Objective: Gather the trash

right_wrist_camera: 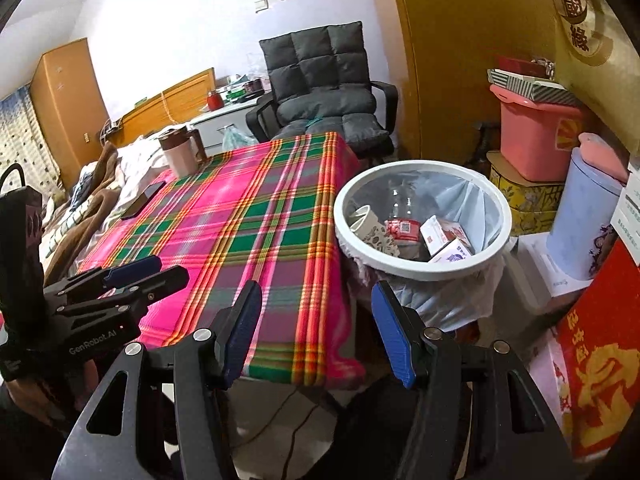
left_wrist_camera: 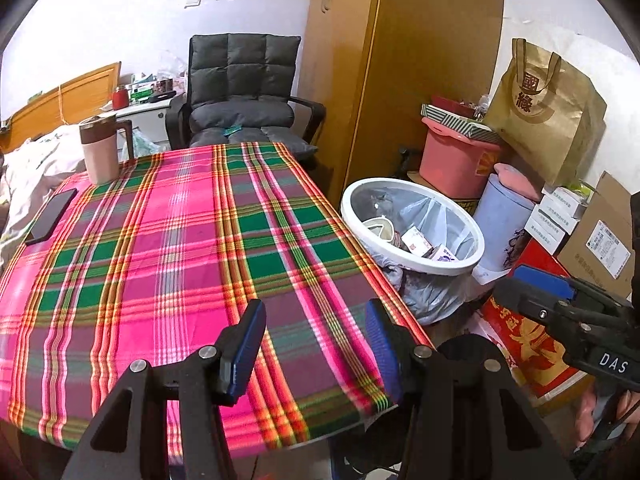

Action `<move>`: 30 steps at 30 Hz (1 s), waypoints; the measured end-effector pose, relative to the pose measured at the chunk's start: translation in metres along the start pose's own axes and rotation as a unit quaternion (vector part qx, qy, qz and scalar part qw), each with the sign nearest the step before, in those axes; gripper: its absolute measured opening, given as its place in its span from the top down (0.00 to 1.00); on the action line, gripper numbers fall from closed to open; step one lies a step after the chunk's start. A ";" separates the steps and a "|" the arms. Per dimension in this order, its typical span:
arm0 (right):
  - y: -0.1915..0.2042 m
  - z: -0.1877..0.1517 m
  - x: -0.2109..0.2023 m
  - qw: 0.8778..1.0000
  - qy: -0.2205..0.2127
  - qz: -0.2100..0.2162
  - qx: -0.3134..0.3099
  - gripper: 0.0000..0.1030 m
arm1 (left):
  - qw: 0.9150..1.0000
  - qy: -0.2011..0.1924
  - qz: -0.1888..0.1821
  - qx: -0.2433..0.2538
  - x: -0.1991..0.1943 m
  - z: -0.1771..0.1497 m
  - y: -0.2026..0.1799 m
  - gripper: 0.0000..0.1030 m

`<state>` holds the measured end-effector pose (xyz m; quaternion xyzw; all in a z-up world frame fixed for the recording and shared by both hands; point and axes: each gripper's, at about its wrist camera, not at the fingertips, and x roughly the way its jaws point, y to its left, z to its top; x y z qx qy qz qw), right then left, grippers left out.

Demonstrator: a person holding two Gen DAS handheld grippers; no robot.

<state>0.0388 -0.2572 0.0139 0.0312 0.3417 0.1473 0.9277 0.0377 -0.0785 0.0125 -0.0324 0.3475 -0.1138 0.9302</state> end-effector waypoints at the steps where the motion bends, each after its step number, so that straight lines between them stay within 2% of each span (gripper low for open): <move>1: 0.002 -0.001 -0.001 1.000 0.000 0.000 -0.001 0.43 | 1.000 0.001 0.001 0.000 -0.001 -0.002 0.000 0.50; 30: 0.012 -0.006 -0.003 1.000 -0.001 0.003 -0.005 0.43 | 1.000 0.005 0.018 -0.006 -0.008 -0.012 -0.001 0.50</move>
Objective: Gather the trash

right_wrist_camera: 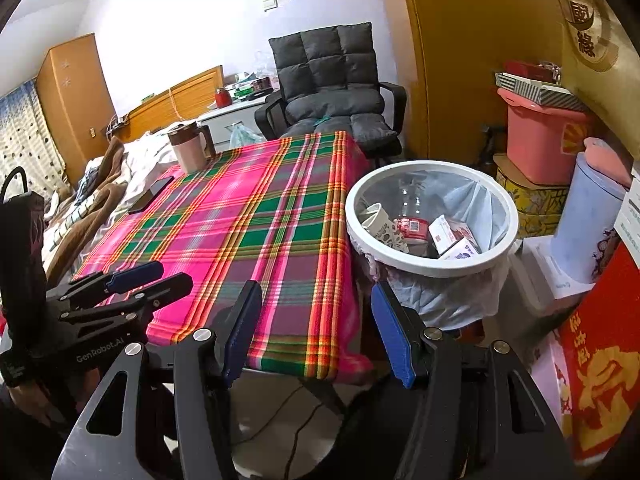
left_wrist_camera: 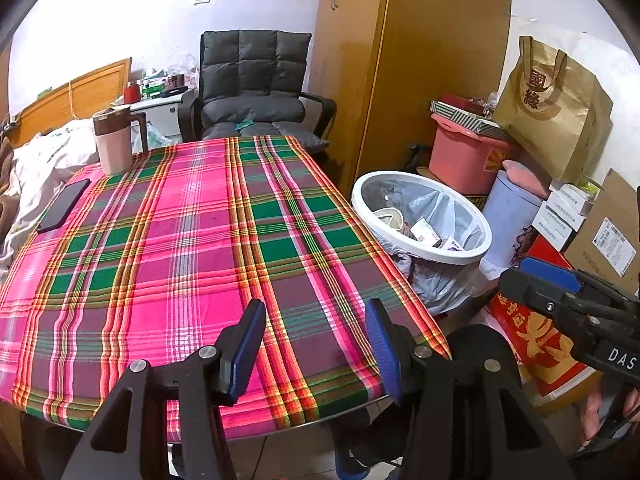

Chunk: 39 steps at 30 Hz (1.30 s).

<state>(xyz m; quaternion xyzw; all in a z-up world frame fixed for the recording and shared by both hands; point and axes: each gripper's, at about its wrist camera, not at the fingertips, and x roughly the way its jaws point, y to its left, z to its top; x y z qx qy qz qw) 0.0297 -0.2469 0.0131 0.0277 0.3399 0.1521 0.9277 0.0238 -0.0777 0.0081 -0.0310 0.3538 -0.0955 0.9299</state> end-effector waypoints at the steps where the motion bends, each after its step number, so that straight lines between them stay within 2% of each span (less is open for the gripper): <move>1: 0.000 0.000 0.000 1.000 0.000 0.000 0.001 0.43 | 1.000 0.000 0.000 0.000 0.000 0.000 0.000 0.50; 39: 0.008 0.000 0.002 1.000 0.002 0.005 -0.004 0.43 | 1.000 -0.003 0.024 -0.008 -0.002 -0.001 0.006 0.50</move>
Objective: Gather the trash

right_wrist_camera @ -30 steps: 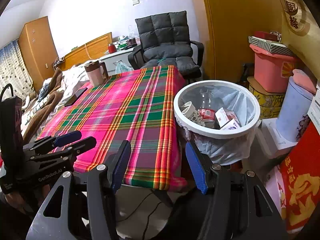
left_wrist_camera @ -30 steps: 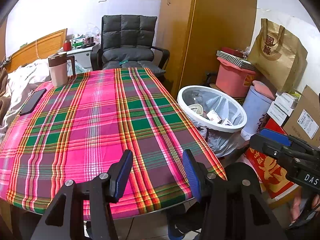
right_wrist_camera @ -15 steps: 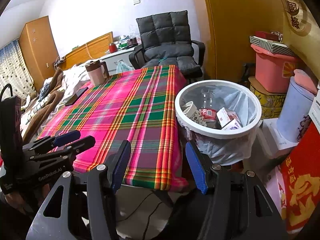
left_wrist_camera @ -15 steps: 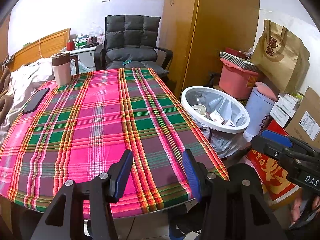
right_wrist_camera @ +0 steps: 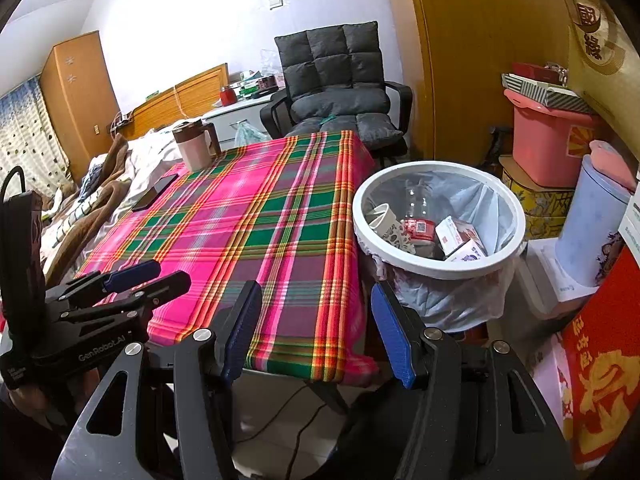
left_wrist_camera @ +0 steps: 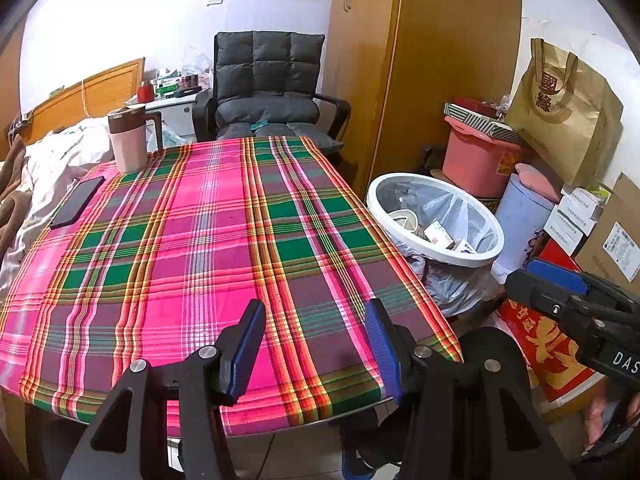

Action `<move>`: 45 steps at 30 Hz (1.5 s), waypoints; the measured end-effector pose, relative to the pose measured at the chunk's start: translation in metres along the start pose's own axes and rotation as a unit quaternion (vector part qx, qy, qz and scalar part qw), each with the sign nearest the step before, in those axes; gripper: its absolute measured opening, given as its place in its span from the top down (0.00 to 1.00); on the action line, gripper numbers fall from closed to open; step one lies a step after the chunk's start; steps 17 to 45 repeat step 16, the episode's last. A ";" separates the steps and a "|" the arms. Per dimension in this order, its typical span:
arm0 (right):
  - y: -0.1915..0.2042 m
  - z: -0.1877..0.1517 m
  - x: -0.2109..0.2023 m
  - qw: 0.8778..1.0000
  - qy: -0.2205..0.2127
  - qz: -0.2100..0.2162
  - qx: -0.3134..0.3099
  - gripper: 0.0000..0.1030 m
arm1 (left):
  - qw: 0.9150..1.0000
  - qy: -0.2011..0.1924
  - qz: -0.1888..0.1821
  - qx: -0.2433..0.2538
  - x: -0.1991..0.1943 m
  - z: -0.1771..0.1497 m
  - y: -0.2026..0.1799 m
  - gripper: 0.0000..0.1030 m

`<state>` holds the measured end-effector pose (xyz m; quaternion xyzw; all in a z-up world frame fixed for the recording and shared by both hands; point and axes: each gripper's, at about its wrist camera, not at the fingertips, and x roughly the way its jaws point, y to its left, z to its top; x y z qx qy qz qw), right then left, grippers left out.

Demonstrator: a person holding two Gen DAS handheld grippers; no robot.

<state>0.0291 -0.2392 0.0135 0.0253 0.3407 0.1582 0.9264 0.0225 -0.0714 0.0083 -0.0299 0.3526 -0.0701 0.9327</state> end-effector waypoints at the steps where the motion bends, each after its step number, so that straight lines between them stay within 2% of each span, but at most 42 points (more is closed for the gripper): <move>1: 0.000 0.001 0.001 1.000 0.000 0.001 0.000 0.43 | 1.000 0.000 0.000 0.000 0.000 0.000 0.000 0.50; 45: -0.001 0.000 0.002 1.000 0.002 0.002 0.000 0.43 | 1.000 0.001 0.009 -0.005 0.000 -0.003 0.000 0.50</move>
